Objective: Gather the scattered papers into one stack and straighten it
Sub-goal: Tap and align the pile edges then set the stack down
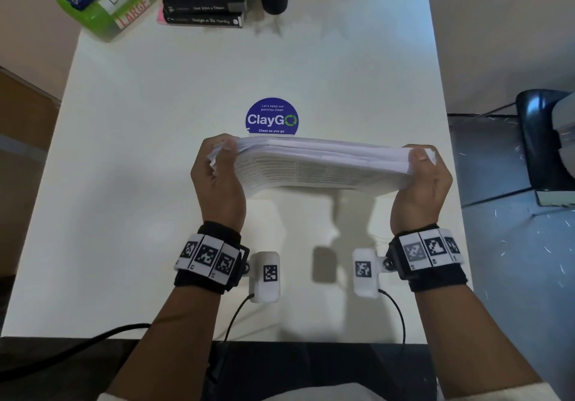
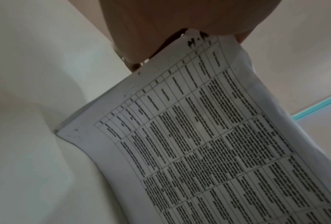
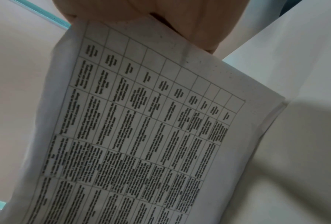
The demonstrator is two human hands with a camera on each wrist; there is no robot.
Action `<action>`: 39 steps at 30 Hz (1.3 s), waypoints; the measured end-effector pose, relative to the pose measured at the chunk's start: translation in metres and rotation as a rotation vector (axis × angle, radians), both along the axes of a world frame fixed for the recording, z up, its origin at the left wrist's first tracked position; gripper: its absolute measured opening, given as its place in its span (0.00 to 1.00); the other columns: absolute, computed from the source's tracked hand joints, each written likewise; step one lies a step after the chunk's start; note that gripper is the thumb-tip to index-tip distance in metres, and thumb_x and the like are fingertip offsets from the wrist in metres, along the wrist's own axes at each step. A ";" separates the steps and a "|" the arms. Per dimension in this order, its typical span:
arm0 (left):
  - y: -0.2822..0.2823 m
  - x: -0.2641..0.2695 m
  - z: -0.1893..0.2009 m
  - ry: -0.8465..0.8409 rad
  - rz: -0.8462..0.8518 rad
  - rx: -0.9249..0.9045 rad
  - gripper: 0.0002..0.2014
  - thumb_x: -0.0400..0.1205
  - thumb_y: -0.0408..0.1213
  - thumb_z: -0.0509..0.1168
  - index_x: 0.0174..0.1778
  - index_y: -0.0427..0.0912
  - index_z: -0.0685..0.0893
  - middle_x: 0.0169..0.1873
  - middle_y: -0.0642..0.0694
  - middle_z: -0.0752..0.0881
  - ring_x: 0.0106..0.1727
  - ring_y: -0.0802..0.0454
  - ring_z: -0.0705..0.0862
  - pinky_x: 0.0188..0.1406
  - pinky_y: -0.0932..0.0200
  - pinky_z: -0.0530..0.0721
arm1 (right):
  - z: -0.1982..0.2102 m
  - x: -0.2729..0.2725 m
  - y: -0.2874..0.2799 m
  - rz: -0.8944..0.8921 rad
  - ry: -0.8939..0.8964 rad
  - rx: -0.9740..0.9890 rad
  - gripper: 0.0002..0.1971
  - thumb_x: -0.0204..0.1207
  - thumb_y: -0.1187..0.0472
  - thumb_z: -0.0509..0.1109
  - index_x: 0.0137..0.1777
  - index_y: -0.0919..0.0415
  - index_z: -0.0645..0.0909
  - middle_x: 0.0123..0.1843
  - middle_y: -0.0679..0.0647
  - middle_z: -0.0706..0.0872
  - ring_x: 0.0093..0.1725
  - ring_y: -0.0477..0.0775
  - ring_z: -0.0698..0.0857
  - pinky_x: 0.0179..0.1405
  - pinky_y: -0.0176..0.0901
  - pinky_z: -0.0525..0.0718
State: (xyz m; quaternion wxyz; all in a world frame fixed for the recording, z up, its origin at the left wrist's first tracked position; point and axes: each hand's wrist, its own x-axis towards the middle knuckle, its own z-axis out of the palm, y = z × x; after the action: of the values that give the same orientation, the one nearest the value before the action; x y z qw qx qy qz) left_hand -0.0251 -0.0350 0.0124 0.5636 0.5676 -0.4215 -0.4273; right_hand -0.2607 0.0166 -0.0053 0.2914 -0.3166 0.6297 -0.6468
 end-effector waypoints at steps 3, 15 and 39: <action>-0.003 0.003 0.001 -0.003 -0.047 -0.005 0.11 0.87 0.36 0.56 0.48 0.34 0.80 0.42 0.50 0.82 0.45 0.57 0.81 0.44 0.65 0.78 | 0.001 0.000 -0.001 0.009 -0.028 0.007 0.10 0.77 0.51 0.63 0.37 0.53 0.79 0.37 0.55 0.75 0.43 0.56 0.73 0.47 0.51 0.68; -0.008 0.003 0.008 0.010 -0.074 0.051 0.12 0.71 0.43 0.67 0.45 0.39 0.81 0.36 0.55 0.82 0.38 0.58 0.81 0.39 0.62 0.79 | 0.004 0.001 0.002 0.046 -0.049 -0.039 0.09 0.77 0.50 0.66 0.42 0.54 0.82 0.40 0.52 0.82 0.45 0.57 0.79 0.50 0.52 0.74; -0.015 0.029 -0.033 -0.271 -0.419 0.273 0.13 0.77 0.34 0.77 0.48 0.60 0.88 0.48 0.54 0.92 0.50 0.59 0.90 0.54 0.50 0.90 | 0.013 -0.023 0.001 0.321 0.109 0.265 0.12 0.67 0.68 0.83 0.45 0.57 0.85 0.36 0.41 0.91 0.40 0.44 0.90 0.44 0.37 0.86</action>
State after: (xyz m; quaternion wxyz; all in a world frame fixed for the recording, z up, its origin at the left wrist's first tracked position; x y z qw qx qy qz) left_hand 0.0034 -0.0499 -0.0209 0.3198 0.5908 -0.5395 -0.5075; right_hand -0.2833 0.0174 0.0080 0.3953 -0.4060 0.6656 -0.4856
